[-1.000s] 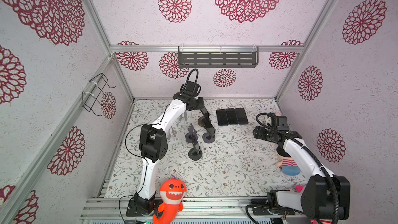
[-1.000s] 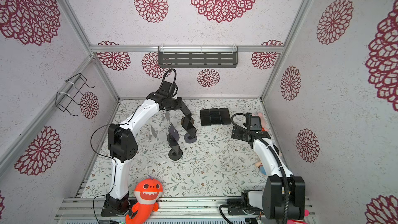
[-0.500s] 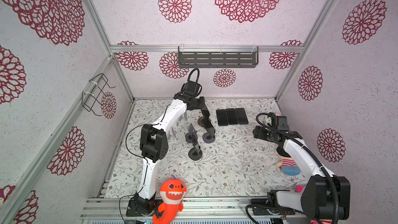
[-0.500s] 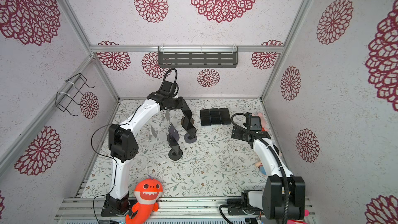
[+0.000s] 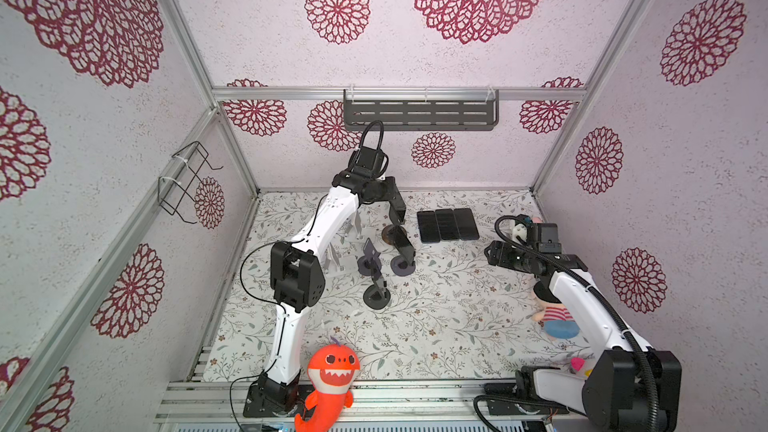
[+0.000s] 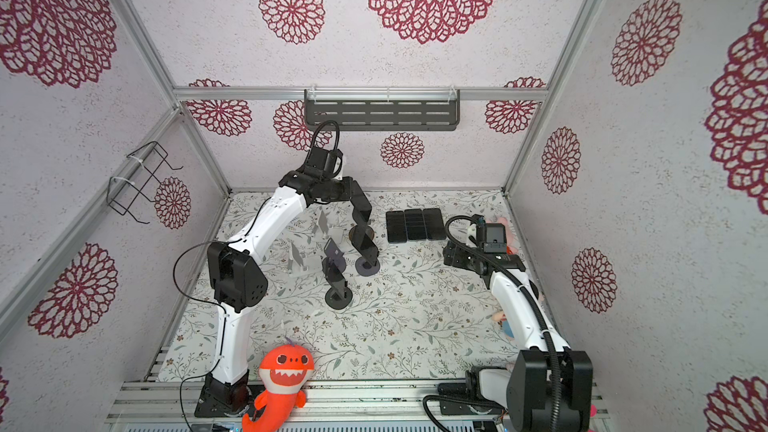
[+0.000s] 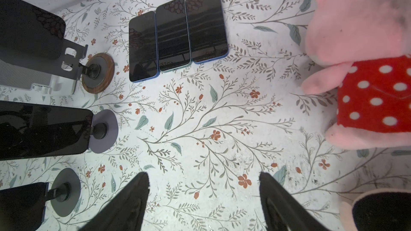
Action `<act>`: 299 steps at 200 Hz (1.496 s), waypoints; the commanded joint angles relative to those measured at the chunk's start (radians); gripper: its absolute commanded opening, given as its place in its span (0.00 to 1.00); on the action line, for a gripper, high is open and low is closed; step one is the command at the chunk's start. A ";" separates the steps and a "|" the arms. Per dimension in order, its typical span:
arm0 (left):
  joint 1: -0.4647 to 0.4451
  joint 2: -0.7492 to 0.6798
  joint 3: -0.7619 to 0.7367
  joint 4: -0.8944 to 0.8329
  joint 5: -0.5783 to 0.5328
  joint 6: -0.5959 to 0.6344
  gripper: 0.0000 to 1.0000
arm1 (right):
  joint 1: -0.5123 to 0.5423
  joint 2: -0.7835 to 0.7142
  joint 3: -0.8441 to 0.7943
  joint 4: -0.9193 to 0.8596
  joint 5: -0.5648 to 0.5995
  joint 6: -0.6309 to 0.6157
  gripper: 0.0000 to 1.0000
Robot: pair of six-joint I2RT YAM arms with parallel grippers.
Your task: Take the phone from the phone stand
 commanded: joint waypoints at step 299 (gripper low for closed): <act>0.201 -0.513 -0.681 0.165 0.916 -0.135 0.00 | 0.596 0.391 0.851 -0.494 -0.080 -0.480 0.95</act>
